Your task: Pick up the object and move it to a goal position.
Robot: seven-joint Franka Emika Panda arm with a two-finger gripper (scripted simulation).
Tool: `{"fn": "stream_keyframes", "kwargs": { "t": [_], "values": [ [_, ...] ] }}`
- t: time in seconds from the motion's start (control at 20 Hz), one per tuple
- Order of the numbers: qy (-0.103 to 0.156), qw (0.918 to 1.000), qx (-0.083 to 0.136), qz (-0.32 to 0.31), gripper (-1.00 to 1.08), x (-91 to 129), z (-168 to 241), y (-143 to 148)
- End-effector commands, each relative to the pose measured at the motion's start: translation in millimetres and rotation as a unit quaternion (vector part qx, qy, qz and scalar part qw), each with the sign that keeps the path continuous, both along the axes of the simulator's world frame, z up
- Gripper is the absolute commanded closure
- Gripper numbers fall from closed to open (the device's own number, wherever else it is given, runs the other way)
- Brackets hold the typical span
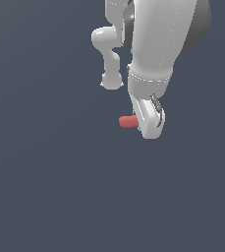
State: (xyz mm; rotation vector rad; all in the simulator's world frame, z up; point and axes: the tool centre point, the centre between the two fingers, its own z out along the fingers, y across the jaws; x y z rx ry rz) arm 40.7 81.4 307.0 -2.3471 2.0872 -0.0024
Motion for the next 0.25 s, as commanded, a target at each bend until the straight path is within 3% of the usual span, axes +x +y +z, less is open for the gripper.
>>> {"fn": "stream_keyframes", "kwargs": {
  "t": [0.0, 0.2],
  "values": [
    [0.001, 1.0, 0.0, 0.0, 1.08, -0.2, 6.0, 3.4],
    [0.001, 1.0, 0.0, 0.0, 1.08, 0.7, 7.1, 4.6]
  ]
}}
